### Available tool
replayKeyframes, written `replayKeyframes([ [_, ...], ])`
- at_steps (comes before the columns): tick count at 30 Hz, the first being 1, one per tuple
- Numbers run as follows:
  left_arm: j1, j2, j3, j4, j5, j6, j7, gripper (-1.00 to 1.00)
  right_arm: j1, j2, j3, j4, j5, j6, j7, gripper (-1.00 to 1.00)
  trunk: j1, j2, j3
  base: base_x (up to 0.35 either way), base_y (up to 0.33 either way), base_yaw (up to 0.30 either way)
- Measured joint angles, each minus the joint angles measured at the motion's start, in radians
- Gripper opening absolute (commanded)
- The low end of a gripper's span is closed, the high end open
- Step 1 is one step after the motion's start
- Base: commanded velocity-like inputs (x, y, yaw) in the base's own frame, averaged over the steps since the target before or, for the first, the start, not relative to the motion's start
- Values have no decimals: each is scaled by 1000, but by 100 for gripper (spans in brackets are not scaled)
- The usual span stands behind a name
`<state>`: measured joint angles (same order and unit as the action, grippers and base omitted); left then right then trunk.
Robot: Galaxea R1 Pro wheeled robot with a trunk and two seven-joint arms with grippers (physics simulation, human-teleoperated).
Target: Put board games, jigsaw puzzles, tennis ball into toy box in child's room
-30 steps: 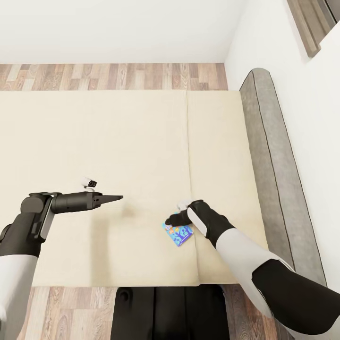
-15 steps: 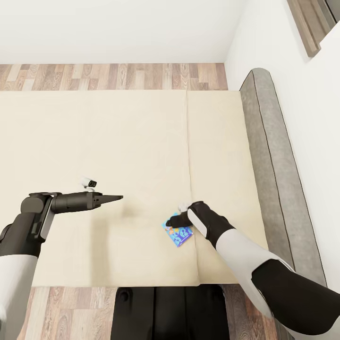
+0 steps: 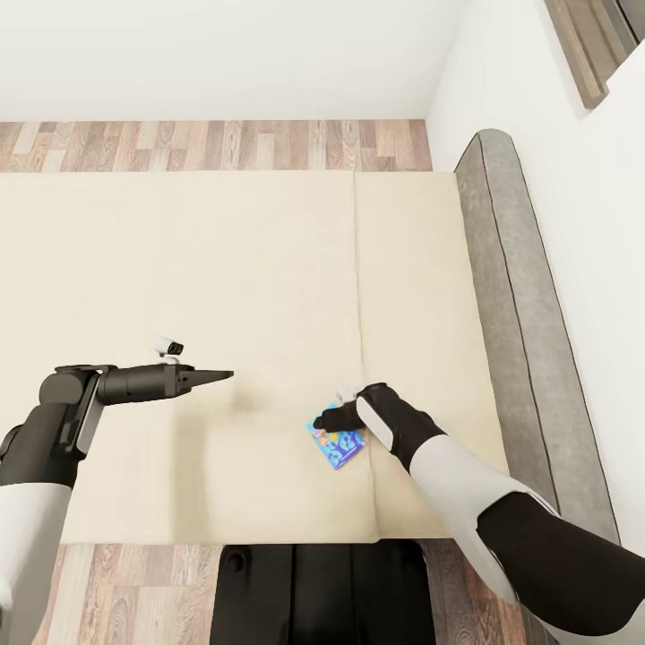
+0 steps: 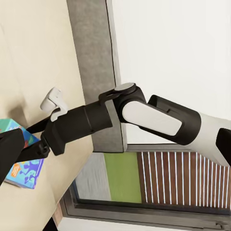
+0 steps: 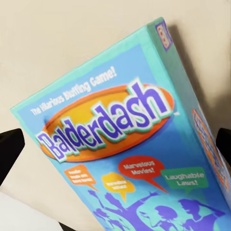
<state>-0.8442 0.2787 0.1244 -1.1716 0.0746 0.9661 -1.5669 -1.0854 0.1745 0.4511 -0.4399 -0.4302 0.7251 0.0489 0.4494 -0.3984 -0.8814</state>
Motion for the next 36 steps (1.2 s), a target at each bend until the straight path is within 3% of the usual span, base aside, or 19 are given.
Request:
replayKeyframes([
  [7,0,0,0,0,1,-1,0,100,0,0,0,1,-65,-18,2,100,0,0,0,0,0,0],
  [36,0,0,0,0,1,0,0,100,0,0,1,1,-84,-14,-3,100,0,0,0,0,0,0],
])
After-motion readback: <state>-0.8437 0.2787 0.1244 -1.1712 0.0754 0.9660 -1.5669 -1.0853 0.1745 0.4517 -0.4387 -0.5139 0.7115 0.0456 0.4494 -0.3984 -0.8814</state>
